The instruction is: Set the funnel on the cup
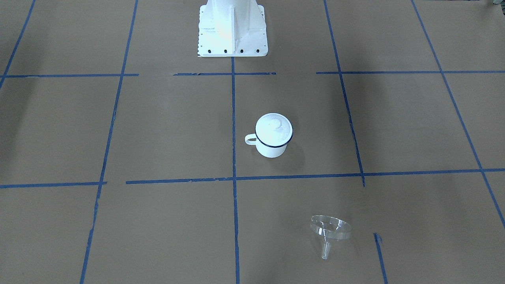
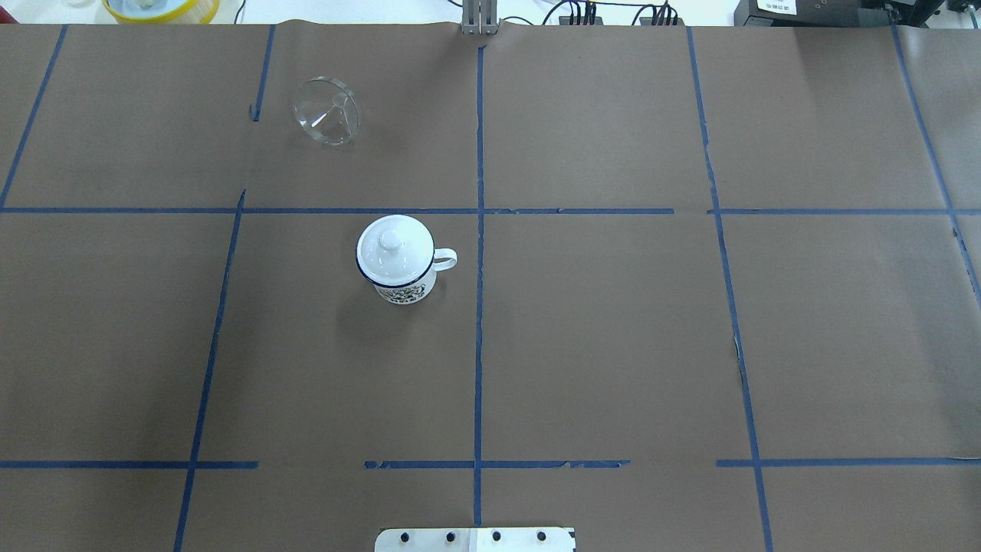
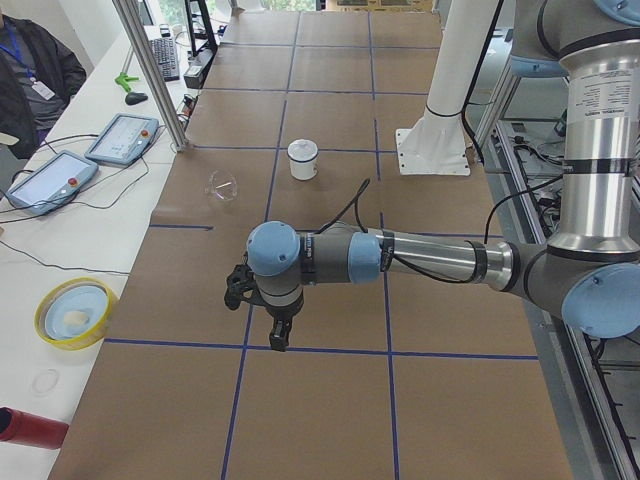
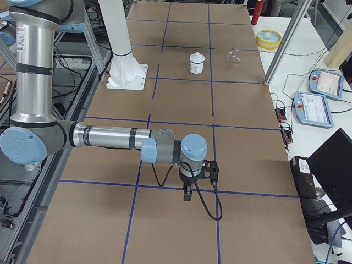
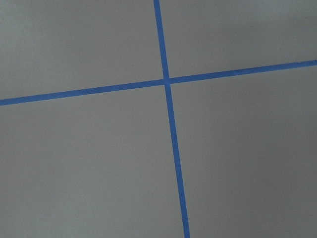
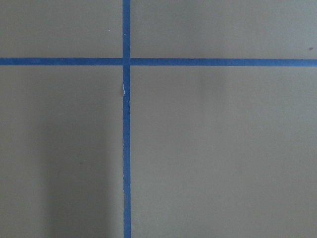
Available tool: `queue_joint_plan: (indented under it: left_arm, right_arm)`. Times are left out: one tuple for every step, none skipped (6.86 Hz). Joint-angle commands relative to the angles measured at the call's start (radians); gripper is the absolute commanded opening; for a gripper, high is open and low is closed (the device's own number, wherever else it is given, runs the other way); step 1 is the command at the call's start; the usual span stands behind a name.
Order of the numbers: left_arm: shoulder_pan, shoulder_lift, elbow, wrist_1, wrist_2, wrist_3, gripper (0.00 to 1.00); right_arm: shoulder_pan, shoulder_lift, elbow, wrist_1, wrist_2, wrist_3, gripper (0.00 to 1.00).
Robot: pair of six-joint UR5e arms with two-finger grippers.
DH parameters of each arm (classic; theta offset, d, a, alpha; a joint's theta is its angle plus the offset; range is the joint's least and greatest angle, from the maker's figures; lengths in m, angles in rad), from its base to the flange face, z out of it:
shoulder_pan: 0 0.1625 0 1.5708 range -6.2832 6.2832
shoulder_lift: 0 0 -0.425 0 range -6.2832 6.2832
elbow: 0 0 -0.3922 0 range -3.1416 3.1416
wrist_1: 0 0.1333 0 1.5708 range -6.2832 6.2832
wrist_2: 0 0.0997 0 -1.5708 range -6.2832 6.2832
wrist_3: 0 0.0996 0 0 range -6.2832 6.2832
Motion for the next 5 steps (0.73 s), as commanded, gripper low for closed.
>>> queue_joint_plan:
  left_arm:
    - [-0.001, 0.003, -0.007, 0.001, 0.002, 0.0, 1.0]
    - [-0.001, 0.005, -0.008, 0.001, 0.0, 0.0, 1.0]
    - [0.001, 0.0, -0.011, -0.001, 0.002, 0.0, 1.0]
    - [0.001, -0.04, -0.021, 0.001, 0.002, -0.008, 1.0]
    - [0.002, -0.061, -0.019, -0.004, 0.002, -0.005, 1.0]
  right_arm:
    - [0.0, 0.0, 0.0, 0.0, 0.0, 0.0, 1.0]
    - [0.0, 0.0, 0.0, 0.0, 0.0, 0.0, 1.0]
    - [0.0, 0.0, 0.0, 0.0, 0.0, 0.0, 1.0]
    - [0.0, 0.0, 0.0, 0.0, 0.0, 0.0, 1.0]
    - [0.0, 0.0, 0.0, 0.0, 0.0, 0.0, 1.0]
